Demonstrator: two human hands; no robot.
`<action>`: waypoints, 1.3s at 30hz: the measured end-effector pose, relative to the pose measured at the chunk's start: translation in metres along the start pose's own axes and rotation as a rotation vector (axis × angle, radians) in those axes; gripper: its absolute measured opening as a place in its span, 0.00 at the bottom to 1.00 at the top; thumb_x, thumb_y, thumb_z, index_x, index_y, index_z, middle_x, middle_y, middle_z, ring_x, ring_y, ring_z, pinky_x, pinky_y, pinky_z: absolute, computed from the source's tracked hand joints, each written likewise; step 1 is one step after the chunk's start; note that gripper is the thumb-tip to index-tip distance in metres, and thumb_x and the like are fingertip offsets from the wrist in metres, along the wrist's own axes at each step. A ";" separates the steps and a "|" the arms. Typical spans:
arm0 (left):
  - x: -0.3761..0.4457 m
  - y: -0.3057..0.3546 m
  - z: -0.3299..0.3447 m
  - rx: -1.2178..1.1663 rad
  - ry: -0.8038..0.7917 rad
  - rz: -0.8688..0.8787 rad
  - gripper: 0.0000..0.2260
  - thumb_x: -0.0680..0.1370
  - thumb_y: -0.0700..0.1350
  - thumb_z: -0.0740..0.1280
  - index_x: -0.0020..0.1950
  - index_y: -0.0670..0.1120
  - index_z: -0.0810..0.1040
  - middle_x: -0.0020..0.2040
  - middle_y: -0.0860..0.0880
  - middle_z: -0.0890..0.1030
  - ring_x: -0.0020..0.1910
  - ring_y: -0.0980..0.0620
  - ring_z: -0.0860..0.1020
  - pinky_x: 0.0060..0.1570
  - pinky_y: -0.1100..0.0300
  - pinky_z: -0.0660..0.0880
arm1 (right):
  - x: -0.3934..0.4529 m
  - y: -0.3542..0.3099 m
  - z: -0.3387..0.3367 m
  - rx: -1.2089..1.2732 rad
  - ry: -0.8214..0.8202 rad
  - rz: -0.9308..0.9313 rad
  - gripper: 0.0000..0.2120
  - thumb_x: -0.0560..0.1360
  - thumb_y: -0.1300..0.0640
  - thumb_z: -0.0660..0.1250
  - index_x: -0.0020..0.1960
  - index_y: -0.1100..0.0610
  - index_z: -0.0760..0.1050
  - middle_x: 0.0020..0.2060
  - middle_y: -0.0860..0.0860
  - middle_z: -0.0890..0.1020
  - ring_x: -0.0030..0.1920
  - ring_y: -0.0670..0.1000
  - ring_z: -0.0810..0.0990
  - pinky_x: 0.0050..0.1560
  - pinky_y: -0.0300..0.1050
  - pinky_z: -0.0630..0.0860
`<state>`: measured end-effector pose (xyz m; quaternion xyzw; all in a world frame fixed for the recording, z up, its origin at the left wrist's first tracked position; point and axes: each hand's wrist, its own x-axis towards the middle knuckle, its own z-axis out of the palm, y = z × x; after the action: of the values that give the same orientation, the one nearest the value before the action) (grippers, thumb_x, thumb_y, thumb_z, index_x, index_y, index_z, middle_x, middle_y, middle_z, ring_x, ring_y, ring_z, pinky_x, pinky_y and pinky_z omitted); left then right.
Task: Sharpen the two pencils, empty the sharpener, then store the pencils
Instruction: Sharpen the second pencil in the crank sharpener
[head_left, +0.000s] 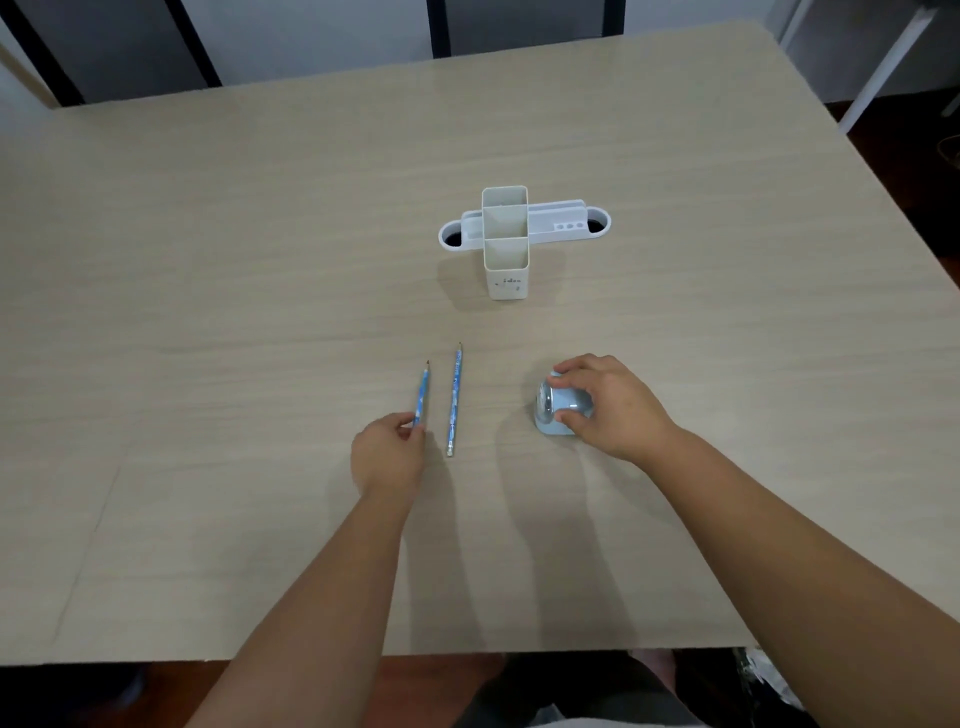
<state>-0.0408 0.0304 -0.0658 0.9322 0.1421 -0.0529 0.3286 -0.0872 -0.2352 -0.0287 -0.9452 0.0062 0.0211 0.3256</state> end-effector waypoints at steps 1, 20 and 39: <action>0.000 0.001 0.003 0.010 0.000 -0.005 0.11 0.73 0.49 0.67 0.54 0.52 0.82 0.44 0.52 0.86 0.51 0.47 0.80 0.46 0.56 0.76 | 0.000 0.000 0.000 -0.003 0.001 -0.001 0.18 0.69 0.57 0.71 0.59 0.52 0.77 0.61 0.47 0.77 0.61 0.51 0.72 0.58 0.43 0.71; 0.006 0.033 0.026 0.249 -0.242 0.351 0.12 0.74 0.46 0.66 0.56 0.46 0.78 0.51 0.44 0.78 0.49 0.44 0.78 0.47 0.54 0.75 | 0.001 0.003 -0.002 0.035 0.006 -0.005 0.18 0.67 0.57 0.73 0.57 0.51 0.78 0.58 0.47 0.78 0.55 0.50 0.72 0.56 0.43 0.71; 0.024 0.016 -0.020 0.156 -0.376 0.481 0.12 0.75 0.40 0.67 0.56 0.52 0.82 0.46 0.49 0.84 0.47 0.49 0.79 0.45 0.59 0.71 | 0.002 -0.004 -0.009 -0.020 -0.088 0.073 0.29 0.70 0.55 0.70 0.69 0.50 0.67 0.64 0.48 0.74 0.63 0.50 0.71 0.62 0.42 0.68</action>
<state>-0.0128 0.0364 -0.0455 0.9354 -0.1502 -0.1557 0.2795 -0.0852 -0.2376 -0.0187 -0.9457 0.0264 0.0745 0.3152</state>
